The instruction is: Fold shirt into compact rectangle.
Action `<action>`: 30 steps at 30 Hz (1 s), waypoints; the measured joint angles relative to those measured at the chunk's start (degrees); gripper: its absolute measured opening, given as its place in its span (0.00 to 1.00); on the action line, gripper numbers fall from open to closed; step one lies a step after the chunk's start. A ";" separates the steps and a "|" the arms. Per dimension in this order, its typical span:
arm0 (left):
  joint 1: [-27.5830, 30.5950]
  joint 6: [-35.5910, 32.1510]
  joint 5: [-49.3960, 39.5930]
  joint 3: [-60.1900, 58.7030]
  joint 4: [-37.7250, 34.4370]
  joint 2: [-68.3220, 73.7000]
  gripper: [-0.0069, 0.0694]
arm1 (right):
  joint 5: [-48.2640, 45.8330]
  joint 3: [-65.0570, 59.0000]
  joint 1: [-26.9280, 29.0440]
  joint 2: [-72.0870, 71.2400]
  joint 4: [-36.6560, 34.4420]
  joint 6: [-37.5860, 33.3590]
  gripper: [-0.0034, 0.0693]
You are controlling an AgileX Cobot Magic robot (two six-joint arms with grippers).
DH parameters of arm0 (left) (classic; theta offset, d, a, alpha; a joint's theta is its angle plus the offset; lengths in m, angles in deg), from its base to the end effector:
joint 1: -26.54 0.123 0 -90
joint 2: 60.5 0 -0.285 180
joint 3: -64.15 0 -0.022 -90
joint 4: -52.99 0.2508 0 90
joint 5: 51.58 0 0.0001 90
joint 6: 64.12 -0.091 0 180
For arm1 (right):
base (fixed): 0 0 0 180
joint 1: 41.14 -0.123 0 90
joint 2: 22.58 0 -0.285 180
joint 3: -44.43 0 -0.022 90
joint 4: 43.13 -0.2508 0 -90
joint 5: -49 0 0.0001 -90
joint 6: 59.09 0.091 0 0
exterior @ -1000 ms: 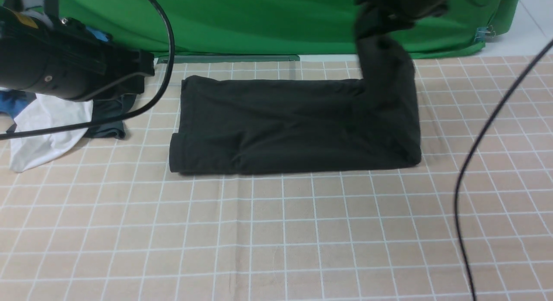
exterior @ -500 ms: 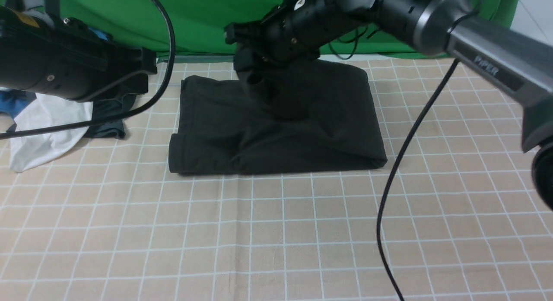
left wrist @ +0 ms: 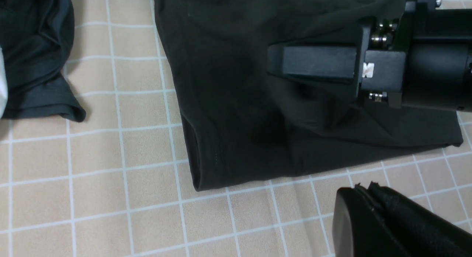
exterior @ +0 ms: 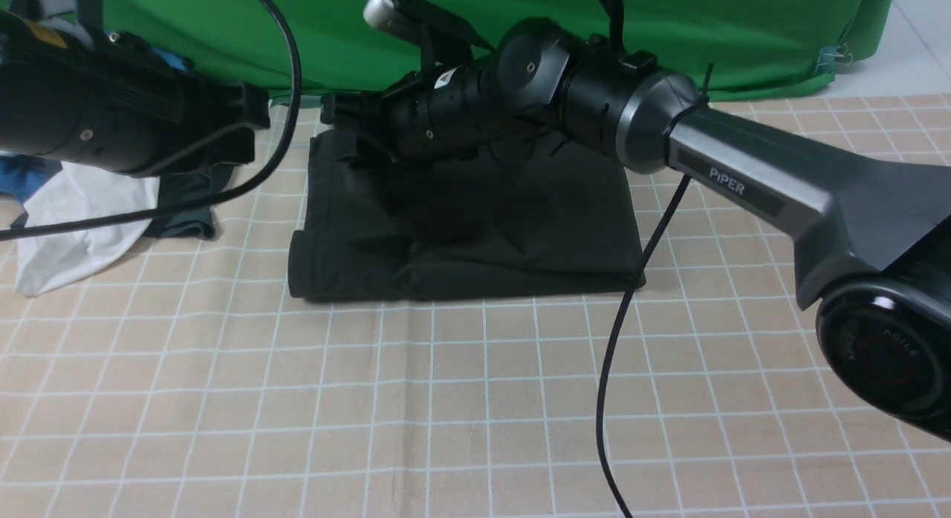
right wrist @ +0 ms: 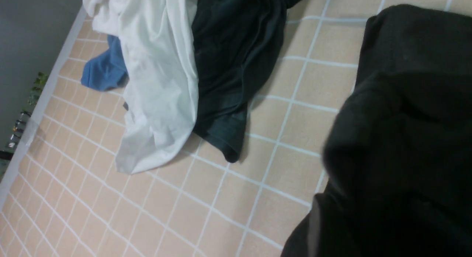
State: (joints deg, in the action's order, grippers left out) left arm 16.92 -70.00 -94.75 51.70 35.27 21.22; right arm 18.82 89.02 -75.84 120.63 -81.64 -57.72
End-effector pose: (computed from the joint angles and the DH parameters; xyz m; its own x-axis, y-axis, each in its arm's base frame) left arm 0.2655 -0.0642 0.3447 -0.7416 0.0007 -0.6708 0.2145 0.9478 -0.2361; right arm 0.4375 0.3376 0.2306 -0.8070 0.1185 -0.5786 -0.3495 0.6938 0.6296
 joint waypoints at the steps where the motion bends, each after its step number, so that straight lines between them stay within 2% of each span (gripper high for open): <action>1: 0.00 0.00 -0.27 0.00 0.00 0.00 0.12 | -0.55 0.11 0.08 0.00 -0.13 -0.46 0.65; 4: 0.00 0.00 -0.75 0.00 0.00 0.00 0.12 | -6.30 2.25 1.37 -0.20 -0.25 -4.26 0.75; 7: 0.00 0.64 -1.37 0.00 0.00 0.06 0.12 | -14.24 5.40 3.71 -1.01 0.49 -7.01 0.76; 9: 0.00 1.48 -1.44 0.00 -0.26 0.37 0.12 | -19.83 7.81 5.93 -1.93 2.45 -8.15 0.72; 11: 0.00 1.67 -1.30 0.00 -0.68 1.10 0.12 | -25.46 10.43 8.75 -3.31 5.78 -9.17 0.59; 12: 0.00 1.80 -0.56 0.00 -1.33 2.41 0.12 | -31.77 13.39 11.39 -4.47 10.48 -9.55 0.42; 13: 0.00 1.92 0.03 0.07 -1.99 3.31 0.12 | -33.52 14.25 12.68 -5.07 12.53 -9.63 0.32; 15: 0.00 1.68 0.50 1.12 -3.37 6.09 0.12 | -36.74 15.83 15.41 -6.47 16.06 -9.56 0.17; 16: 0.00 1.21 0.56 2.13 -4.21 8.02 0.12 | -37.67 16.17 16.81 -7.25 17.69 -9.50 0.13; 20: 0.00 -2.36 0.61 8.12 -7.93 16.75 0.12 | -38.96 14.86 20.49 -10.19 20.24 -9.26 0.10; 23: -0.07 -3.69 0.45 13.70 -9.45 24.26 0.12 | -39.09 9.23 21.79 -13.68 20.45 -10.20 0.10; 30: -0.07 -4.02 -2.13 19.50 -10.17 37.93 0.12 | -39.88 -4.14 22.12 -17.71 21.17 -14.59 0.10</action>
State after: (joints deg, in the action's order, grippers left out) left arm 16.85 -74.02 -96.88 71.20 25.09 59.15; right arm -21.07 84.88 -53.72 102.93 -60.47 -72.31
